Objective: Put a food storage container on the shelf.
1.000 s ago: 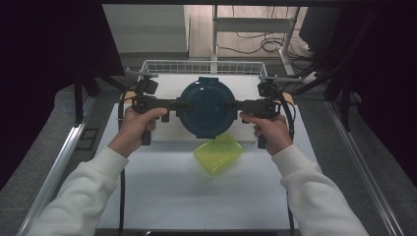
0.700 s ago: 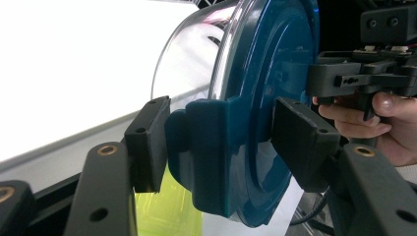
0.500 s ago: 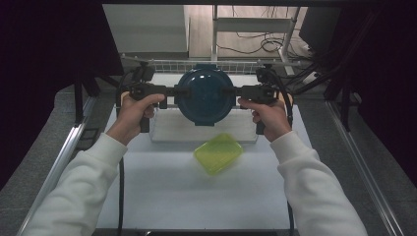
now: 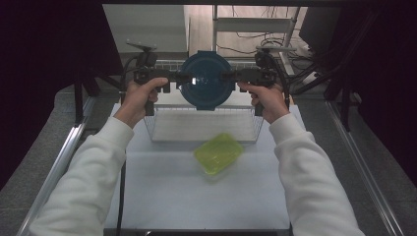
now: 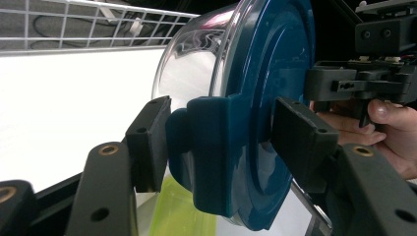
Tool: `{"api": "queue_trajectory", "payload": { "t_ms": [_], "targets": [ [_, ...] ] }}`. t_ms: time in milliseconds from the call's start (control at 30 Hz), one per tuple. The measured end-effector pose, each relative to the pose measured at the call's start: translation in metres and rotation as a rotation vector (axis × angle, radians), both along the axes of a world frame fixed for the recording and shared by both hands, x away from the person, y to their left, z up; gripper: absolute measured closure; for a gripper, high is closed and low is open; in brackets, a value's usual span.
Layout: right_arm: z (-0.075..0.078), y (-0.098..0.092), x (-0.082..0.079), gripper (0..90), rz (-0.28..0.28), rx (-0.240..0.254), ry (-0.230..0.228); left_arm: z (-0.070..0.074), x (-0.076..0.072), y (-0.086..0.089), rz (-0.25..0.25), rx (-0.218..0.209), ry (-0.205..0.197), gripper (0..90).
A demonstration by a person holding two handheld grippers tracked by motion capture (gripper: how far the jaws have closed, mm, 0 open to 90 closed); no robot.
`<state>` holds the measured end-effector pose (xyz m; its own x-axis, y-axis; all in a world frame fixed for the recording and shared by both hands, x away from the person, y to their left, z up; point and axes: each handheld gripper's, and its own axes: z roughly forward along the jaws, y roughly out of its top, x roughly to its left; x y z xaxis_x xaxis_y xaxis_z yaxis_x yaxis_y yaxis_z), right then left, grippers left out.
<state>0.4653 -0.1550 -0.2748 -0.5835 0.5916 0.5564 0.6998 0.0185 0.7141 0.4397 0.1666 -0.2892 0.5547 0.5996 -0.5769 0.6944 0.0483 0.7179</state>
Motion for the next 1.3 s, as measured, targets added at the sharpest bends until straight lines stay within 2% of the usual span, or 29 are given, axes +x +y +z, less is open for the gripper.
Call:
{"api": "queue_trajectory", "payload": {
  "t_ms": [200,333,400,533,700,833,1067,1300],
  "targets": [
    [-0.006,0.004,0.015,39.4,-0.005,0.003,0.027,-0.006,0.014,0.004,0.008,-0.009,0.013,41.8],
    [-0.012,0.006,0.023,39.4,-0.007,0.0,0.055,-0.015,0.021,0.005,0.021,-0.023,0.047,41.7],
    [-0.016,0.007,0.027,39.2,-0.008,0.001,0.076,-0.019,0.023,0.004,0.017,0.001,0.046,41.1],
    [-0.021,0.007,0.033,39.2,-0.023,0.016,0.094,-0.021,0.028,0.005,0.021,-0.017,0.055,41.0],
    [-0.022,0.007,0.039,39.3,-0.049,0.02,0.124,-0.028,0.037,0.008,0.033,-0.069,0.103,40.9],
    [-0.026,0.007,0.047,39.1,-0.064,0.038,0.167,-0.032,0.042,0.008,0.051,-0.102,0.132,40.8],
    [-0.032,0.008,0.057,39.0,-0.081,0.047,0.204,-0.041,0.054,0.012,0.05,-0.148,0.185,40.5],
    [-0.039,0.009,0.066,38.7,-0.12,0.071,0.273,-0.049,0.063,0.013,0.062,-0.186,0.235,39.3]
  ]
}}
